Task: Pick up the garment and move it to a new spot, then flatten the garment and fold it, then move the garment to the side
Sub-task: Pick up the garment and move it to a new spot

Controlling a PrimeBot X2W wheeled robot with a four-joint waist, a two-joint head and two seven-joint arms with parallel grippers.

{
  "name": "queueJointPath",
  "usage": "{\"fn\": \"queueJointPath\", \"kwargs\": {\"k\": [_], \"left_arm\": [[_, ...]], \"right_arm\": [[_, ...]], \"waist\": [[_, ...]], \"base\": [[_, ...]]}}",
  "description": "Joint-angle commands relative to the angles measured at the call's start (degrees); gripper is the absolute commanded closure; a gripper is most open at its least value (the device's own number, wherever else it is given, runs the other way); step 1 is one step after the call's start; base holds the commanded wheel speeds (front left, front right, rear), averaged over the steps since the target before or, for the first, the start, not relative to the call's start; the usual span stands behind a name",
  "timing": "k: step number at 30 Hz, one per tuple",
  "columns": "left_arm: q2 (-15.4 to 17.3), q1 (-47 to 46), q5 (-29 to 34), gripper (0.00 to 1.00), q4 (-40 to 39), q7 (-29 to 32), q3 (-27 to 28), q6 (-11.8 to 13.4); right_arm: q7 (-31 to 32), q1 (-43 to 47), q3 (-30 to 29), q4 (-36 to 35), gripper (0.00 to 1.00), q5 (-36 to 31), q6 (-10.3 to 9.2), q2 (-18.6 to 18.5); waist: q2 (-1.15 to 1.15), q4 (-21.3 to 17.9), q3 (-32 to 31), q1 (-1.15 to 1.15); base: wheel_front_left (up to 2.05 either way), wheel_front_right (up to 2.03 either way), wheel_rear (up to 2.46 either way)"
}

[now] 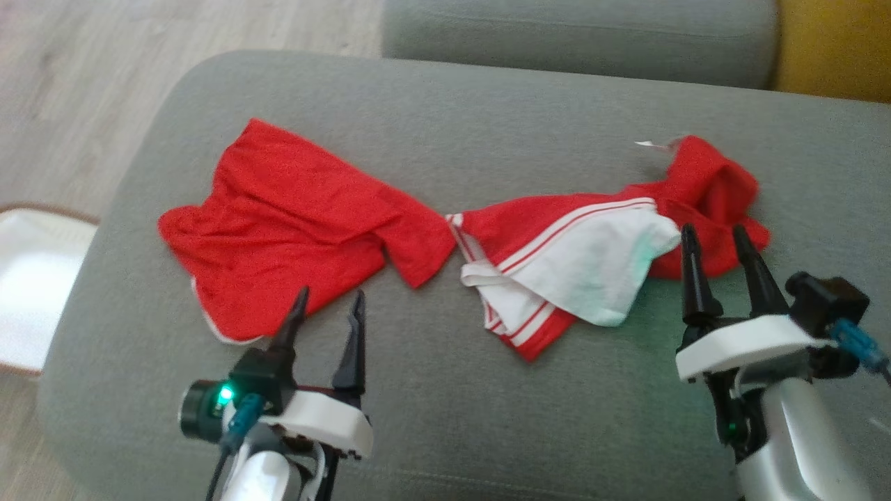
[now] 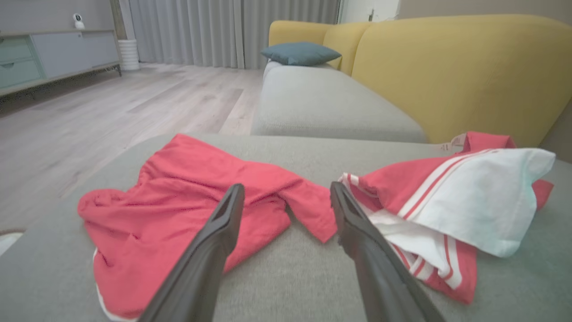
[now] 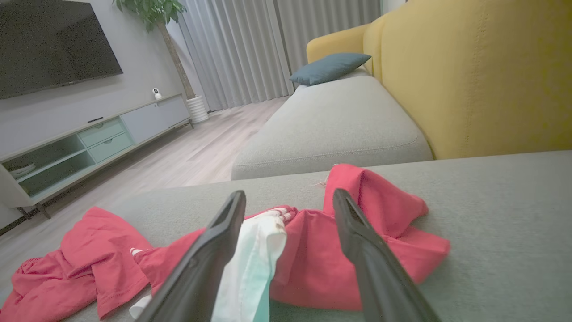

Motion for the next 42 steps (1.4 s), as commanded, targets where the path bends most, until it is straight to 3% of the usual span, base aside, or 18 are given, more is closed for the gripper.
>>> {"fn": "queueJointPath", "kwargs": {"k": [1, 9, 16, 26, 42], "left_arm": [[-0.15, -2.25, 0.60, 0.00, -3.05, -0.70, 2.92, 0.29], [-0.16, -1.89, 0.69, 0.00, -6.04, -0.70, 6.66, 0.72], [-0.16, -0.75, 1.26, 0.00, -6.97, -0.70, 8.97, 0.14], [-0.17, -1.47, 1.52, 0.00, -5.86, -0.70, 7.47, -0.74], [-0.17, -5.09, 1.66, 0.00, -3.40, -0.70, 4.33, -0.38]], "right_arm": [[-1.21, 0.64, 2.28, -3.65, 0.00, -0.60, 0.23, -0.18], [-4.55, 7.65, 5.67, -10.93, 0.00, -0.66, 0.23, -0.18], [-5.75, 10.96, 6.74, -11.93, 0.00, -0.13, 0.23, -0.18], [-3.13, 8.58, 9.68, -8.69, 0.00, 2.09, 0.23, -0.18], [-0.75, -1.94, 11.95, 7.89, 0.00, 7.28, 0.23, -0.18]], "waist": [[0.00, -2.77, -1.26, 0.00], [0.00, -8.32, -2.24, 0.00], [0.00, -10.51, -1.99, 0.00], [0.00, -7.07, 1.20, 0.00], [0.00, 0.11, 7.46, 0.00]], "base": [[0.00, 0.00, 0.00], [0.00, 0.00, 0.00], [0.00, 0.00, 0.00], [0.00, 0.00, 0.00], [0.00, 0.00, 0.00]]}}
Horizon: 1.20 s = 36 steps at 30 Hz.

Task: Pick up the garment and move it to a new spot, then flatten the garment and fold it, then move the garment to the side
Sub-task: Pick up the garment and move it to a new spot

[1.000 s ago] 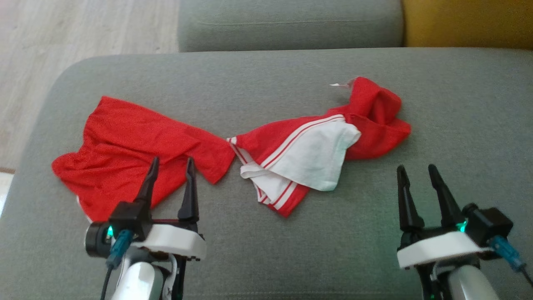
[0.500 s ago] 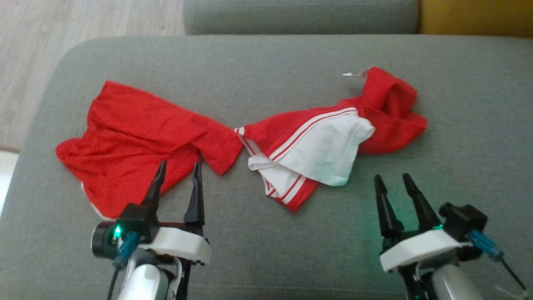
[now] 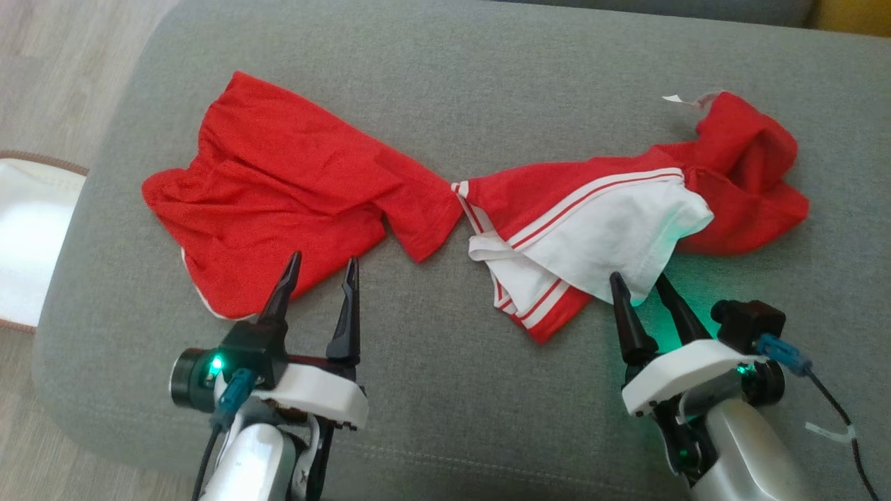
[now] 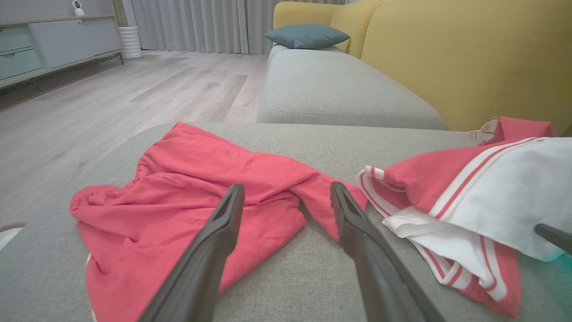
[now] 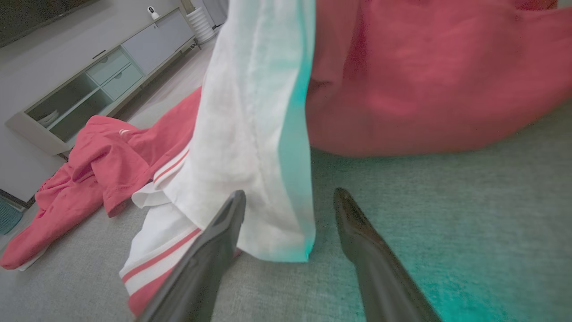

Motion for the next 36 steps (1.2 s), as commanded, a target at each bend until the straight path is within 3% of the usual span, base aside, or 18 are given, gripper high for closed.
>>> {"fn": "queueJointPath", "kwargs": {"k": [1, 2, 12, 23, 30, 36], "left_arm": [[0.05, -2.00, 0.16, 0.00, -1.47, -0.70, 1.98, 0.35], [0.05, -2.02, 0.19, 0.00, -1.42, -0.70, 2.07, 0.45], [0.05, -0.58, -0.17, 0.00, -0.92, -0.70, 2.67, 1.04], [0.05, 1.53, -0.56, 0.00, -1.04, -0.70, 2.49, 0.99], [0.05, 1.64, -0.75, 0.00, -1.41, -0.70, 1.48, 0.85], [0.05, 0.61, -1.90, 0.00, -1.43, -0.70, -0.53, 1.10]], "right_arm": [[-0.36, -2.08, 1.33, -1.00, 0.55, 0.61, 0.23, -0.17], [-0.50, -2.41, 1.49, -0.46, 1.00, 0.85, 0.23, -0.17], [-2.29, -1.31, 3.75, -2.74, 1.00, 1.32, 0.23, -0.17], [2.47, -2.12, 6.12, -18.25, 1.00, 3.26, 0.23, -0.17], [9.29, -12.04, 3.04, -23.34, 1.00, -0.69, 0.23, -0.69], [13.19, -25.07, -2.13, -15.20, 1.00, -4.91, 0.23, -4.20]], "waist": [[0.00, 0.43, 0.34, 0.00], [0.00, 0.48, 0.34, 0.00], [0.00, -2.18, -3.79, 0.00], [0.00, -3.35, -7.65, 0.00], [0.00, 0.56, -6.76, 0.00], [0.00, 6.22, -3.66, 0.00]], "base": [[0.00, 0.00, 0.00], [0.00, 0.00, 0.00], [0.00, 0.00, 0.00], [0.00, 0.00, 0.00], [0.00, 0.00, 0.00], [0.00, 0.00, 0.00]]}}
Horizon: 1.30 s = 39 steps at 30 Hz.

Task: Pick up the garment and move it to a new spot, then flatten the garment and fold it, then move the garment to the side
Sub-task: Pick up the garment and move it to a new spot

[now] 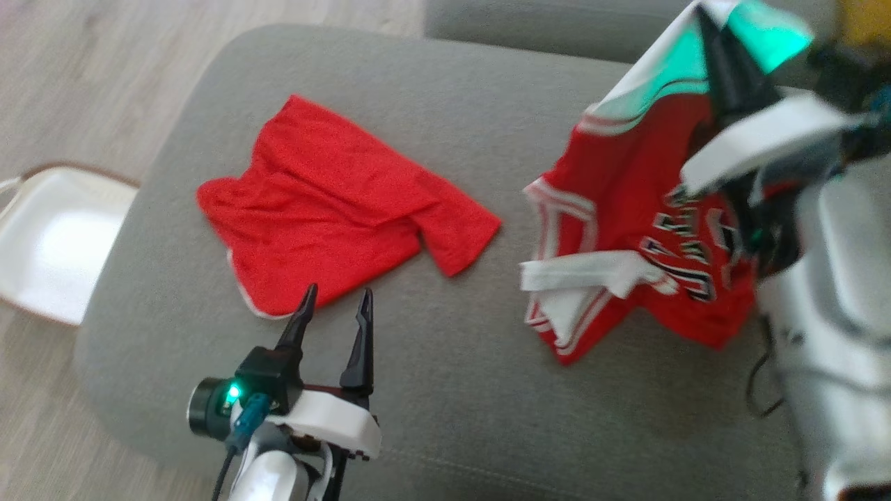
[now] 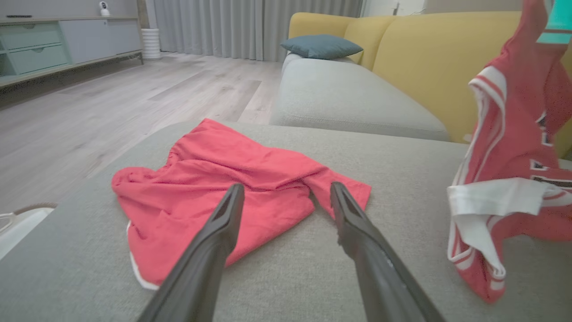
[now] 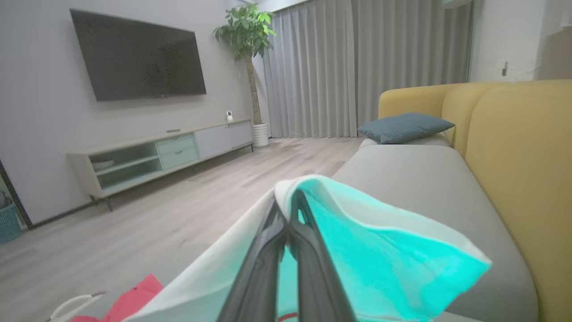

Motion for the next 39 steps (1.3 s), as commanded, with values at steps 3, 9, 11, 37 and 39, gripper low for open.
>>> {"fn": "queueJointPath", "kwargs": {"k": [3, 9, 11, 37, 39], "left_arm": [[0.05, -2.74, -0.74, 0.00, -1.92, -0.70, 0.66, 0.53], [0.05, -2.86, -1.18, 0.00, -1.72, -0.70, 0.20, 1.08], [0.05, -2.84, -1.09, 0.00, -1.61, -0.70, 0.53, 1.26], [0.05, -3.78, 0.65, 0.00, -8.41, -0.70, 7.16, 1.48], [0.05, -3.70, 0.56, 0.00, -8.96, -0.70, 7.61, 1.55]], "right_arm": [[0.95, -8.42, 0.33, 5.52, 1.00, -2.32, 0.23, -2.19], [0.77, -17.18, 2.24, 22.40, 0.00, -6.71, 0.23, -5.10], [0.02, -18.64, 3.17, 26.59, 0.00, -7.75, 0.23, -4.66], [-16.70, 0.39, 7.73, 14.37, 0.00, 0.44, 0.23, -4.24], [-17.14, 4.97, 5.83, 10.21, 0.00, -0.63, 0.23, -3.38]], "waist": [[0.00, 4.87, 3.17, 0.00], [0.00, 6.91, 3.86, 0.00], [0.00, 6.42, 3.51, 0.00], [0.00, -13.67, -1.93, 0.00], [0.00, -14.82, -2.13, 0.00]], "base": [[0.00, 0.00, 0.00], [0.00, 0.00, 0.00], [0.00, 0.00, 0.00], [0.00, 0.00, 0.00], [0.00, 0.00, 0.00]]}}
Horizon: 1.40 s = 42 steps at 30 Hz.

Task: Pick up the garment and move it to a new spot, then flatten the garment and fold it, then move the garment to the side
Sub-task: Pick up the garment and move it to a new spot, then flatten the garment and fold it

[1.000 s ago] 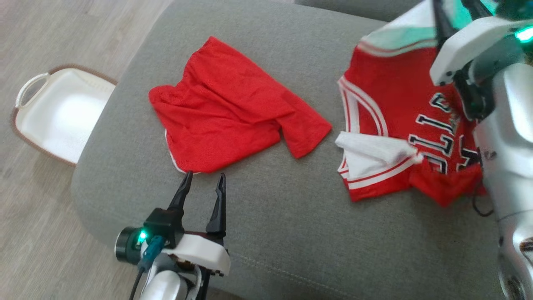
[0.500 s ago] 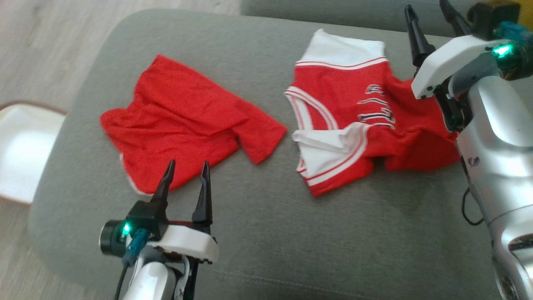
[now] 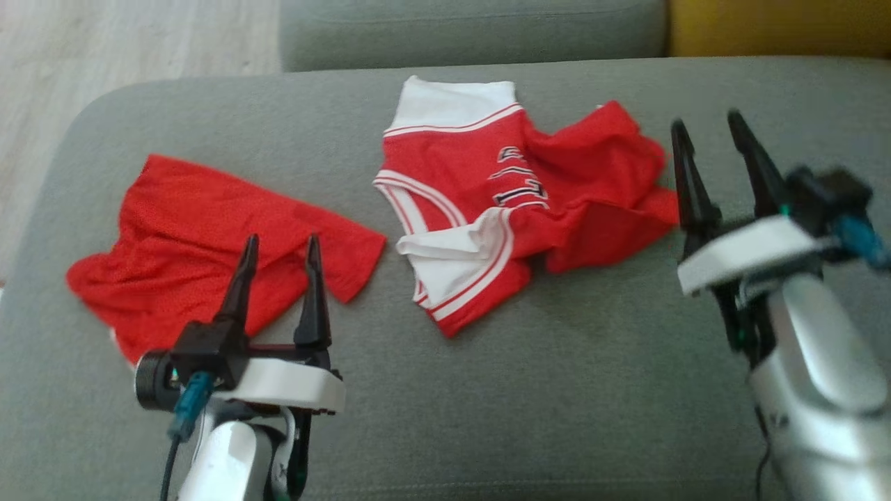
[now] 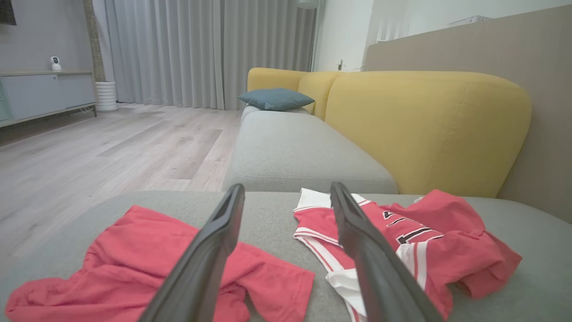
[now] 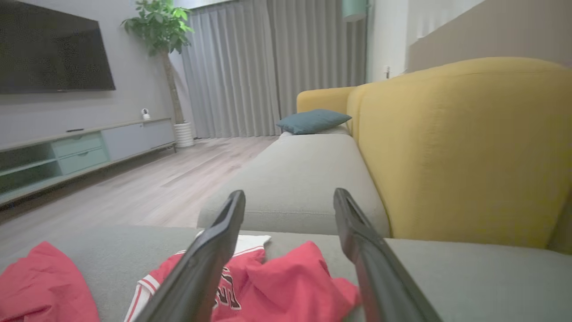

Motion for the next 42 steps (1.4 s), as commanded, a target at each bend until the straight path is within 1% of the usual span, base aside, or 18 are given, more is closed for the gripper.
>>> {"fn": "queueJointPath", "kwargs": {"k": [1, 5, 9, 13, 18, 21, 24, 25, 26, 28, 32, 35, 36, 42], "left_arm": [[0.08, -2.29, -0.09, 0.00, -2.37, -0.70, 2.28, 0.28], [0.08, -1.97, -0.17, 0.00, -2.80, -0.70, 2.95, 0.02], [0.08, -1.44, 0.16, 0.00, -2.79, -0.70, 3.04, -0.59], [0.08, -0.88, 0.47, 0.00, -2.58, -0.70, 2.99, -0.97], [0.08, -1.27, 0.38, 0.00, -2.59, -0.70, 2.13, -1.23], [0.08, -1.96, 0.46, 0.00, -2.16, -0.70, 1.30, -1.43], [0.08, -2.81, 0.67, 0.00, -1.41, -0.70, 0.35, -1.70], [0.08, -3.07, 0.66, 0.00, -1.21, -0.70, 0.05, -1.73], [0.08, -3.54, 0.67, 0.00, -0.84, -0.70, -0.36, -1.76], [0.08, -3.89, 0.70, 0.00, -0.50, -0.70, -0.84, -1.82], [0.08, -4.55, 0.67, 0.00, -0.15, -0.70, -1.66, -1.74], [0.08, -4.95, 0.70, 0.00, -0.05, -0.70, -2.10, -1.70], [0.08, -4.95, 0.70, 0.00, -0.05, -0.70, -2.10, -1.70], [0.08, -5.66, 0.70, 0.00, -0.06, -0.70, -2.31, -1.54]], "right_arm": [[-0.77, 1.68, -0.62, -4.36, 0.00, -0.90, 0.23, 1.57], [-0.85, 10.45, -4.36, -12.17, 0.00, -3.65, 0.23, 4.78], [-0.29, 17.08, -6.83, -17.62, 0.00, -5.29, 0.23, 7.16], [0.66, 20.65, -8.25, -20.20, 0.00, -5.93, 0.23, 8.08], [2.73, 20.88, -11.26, -20.62, 0.00, -5.71, 0.23, 8.30], [5.02, 18.88, -13.99, -18.52, 0.00, -3.23, 0.23, 8.32], [8.06, 15.44, -17.36, -14.45, 0.00, -0.49, 0.23, 8.33], [9.06, 14.00, -18.52, -12.88, 0.00, 0.75, 0.23, 8.33], [10.98, 10.81, -20.57, -9.35, 0.00, 2.45, 0.23, 8.33], [12.34, 7.54, -22.51, -5.62, 0.00, 3.99, 0.23, 8.33], [14.46, 1.71, -25.96, 2.22, 0.00, 4.47, 0.23, 8.34], [15.48, -2.06, -28.66, 7.97, 0.00, 2.92, 0.23, 8.34], [15.48, -2.06, -28.66, 7.97, 0.00, 2.92, 0.23, 8.34], [15.19, -7.67, -32.91, 16.41, 0.00, -1.56, 0.23, 8.34]], "waist": [[0.00, -1.90, -0.65, 0.00], [0.00, -3.80, -0.65, 0.00], [0.00, -5.13, -0.57, 0.00], [0.00, -5.84, -0.22, 0.00], [0.00, -5.19, 1.31, 0.00], [0.00, -3.98, 2.87, 0.00], [0.00, -2.21, 4.64, 0.00], [0.00, -1.52, 5.30, 0.00], [0.00, -0.28, 6.46, 0.00], [0.00, 1.02, 7.54, 0.00], [0.00, 3.43, 9.22, 0.00], [0.00, 4.85, 10.25, 0.00], [0.00, 4.85, 10.25, 0.00], [0.00, 6.62, 11.84, 0.00]], "base": [[0.00, 0.00, 0.00], [0.00, 0.00, 0.00], [0.00, 0.00, 0.00], [0.00, 0.00, 0.00], [0.00, 0.00, 0.00], [0.00, 0.00, 0.00], [0.00, 0.00, 0.00], [0.00, 0.00, 0.00], [0.00, 0.00, 0.00], [0.00, 0.00, 0.00], [0.00, 0.00, 0.00], [0.00, 0.00, 0.00], [0.00, 0.00, 0.00], [0.00, 0.00, 0.00]]}}
